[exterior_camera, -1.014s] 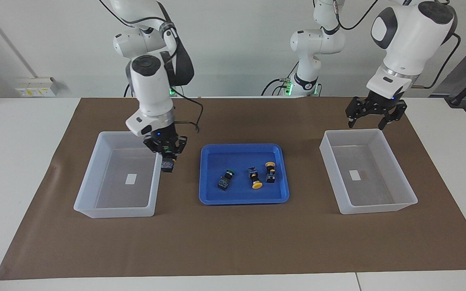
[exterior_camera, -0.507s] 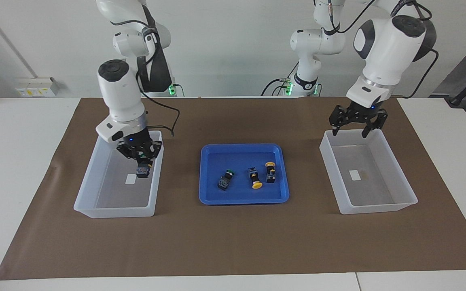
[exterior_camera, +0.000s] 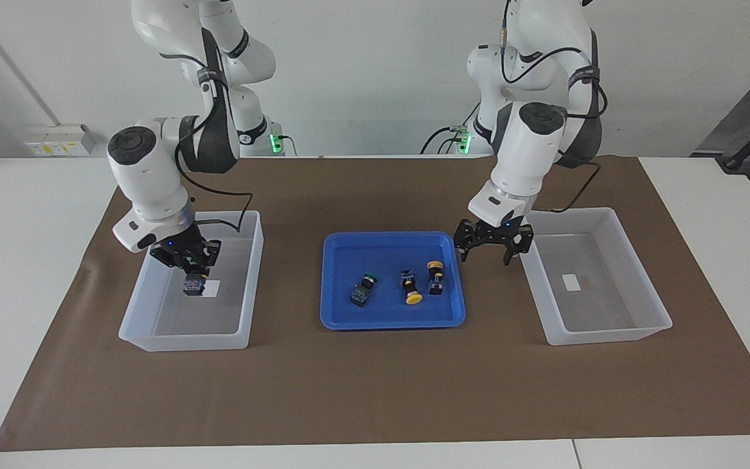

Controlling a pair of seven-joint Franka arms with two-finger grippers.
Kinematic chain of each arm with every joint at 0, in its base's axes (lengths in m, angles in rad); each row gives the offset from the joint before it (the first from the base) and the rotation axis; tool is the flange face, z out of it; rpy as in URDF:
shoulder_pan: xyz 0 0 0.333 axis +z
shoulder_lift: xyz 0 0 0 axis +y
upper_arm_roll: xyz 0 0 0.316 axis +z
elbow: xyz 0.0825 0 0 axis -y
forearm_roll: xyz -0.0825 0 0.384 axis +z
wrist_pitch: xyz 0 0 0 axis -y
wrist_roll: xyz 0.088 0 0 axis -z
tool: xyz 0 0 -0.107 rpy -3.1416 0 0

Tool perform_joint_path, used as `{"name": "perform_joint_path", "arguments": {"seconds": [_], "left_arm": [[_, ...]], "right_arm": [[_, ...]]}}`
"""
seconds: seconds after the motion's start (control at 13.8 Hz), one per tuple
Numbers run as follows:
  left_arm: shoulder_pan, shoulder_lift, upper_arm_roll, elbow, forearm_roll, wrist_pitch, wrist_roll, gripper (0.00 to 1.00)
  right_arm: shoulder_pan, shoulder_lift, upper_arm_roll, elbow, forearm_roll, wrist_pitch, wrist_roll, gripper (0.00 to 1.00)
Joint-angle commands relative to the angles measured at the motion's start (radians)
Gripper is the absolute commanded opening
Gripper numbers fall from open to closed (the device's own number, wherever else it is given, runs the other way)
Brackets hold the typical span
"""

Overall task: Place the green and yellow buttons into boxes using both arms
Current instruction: 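Carry the green button into the nearby box while the left gripper reaches the tray, then grasp a yellow button with the left gripper while the right gripper releases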

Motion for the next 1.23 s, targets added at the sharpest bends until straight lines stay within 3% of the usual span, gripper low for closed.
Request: {"name": "perform_joint_path", "arguments": {"seconds": [0.0,0.14,0.29,0.43,0.51,0.72,0.8,0.87,1.01,1.16], "left_arm": [[-0.031,0.061,0.017,-0.006,-0.01,0.091,-0.008,0.98],[-0.033,0.076,0.017,-0.006,-0.01,0.115,-0.014,0.9],[-0.059,0.088,0.017,-0.011,-0.01,0.115,-0.016,0.84],[-0.064,0.092,0.017,-0.014,-0.01,0.114,-0.022,0.68],[-0.065,0.092,0.017,-0.017,-0.01,0.114,-0.022,0.65],[-0.074,0.089,0.02,-0.032,-0.01,0.103,-0.022,0.42],[-0.074,0.087,0.022,-0.032,-0.008,0.093,-0.02,0.25],[-0.073,0.087,0.023,-0.025,-0.005,0.076,-0.02,0.01],[-0.067,0.073,0.027,-0.012,-0.005,0.054,-0.02,0.0],[-0.033,0.001,0.03,-0.014,-0.005,-0.001,-0.016,0.0]], "right_arm": [[-0.015,-0.009,0.01,-0.022,0.019,0.021,-0.021,0.0],[-0.024,-0.006,0.01,-0.035,0.019,0.027,-0.026,0.02],[-0.026,0.004,0.01,-0.052,0.019,0.056,-0.024,0.44],[-0.024,0.004,0.01,-0.053,0.019,0.07,-0.021,0.82],[-0.024,0.004,0.01,-0.053,0.019,0.069,-0.021,1.0],[-0.004,-0.03,0.016,0.012,0.019,0.026,0.005,1.0],[0.011,-0.035,0.018,0.058,0.018,-0.02,0.056,1.0],[0.031,-0.036,0.018,0.1,0.018,-0.061,0.104,1.0],[0.062,-0.032,0.019,0.19,0.018,-0.147,0.173,1.0],[0.117,-0.021,0.019,0.229,0.014,-0.172,0.331,1.0]]}}
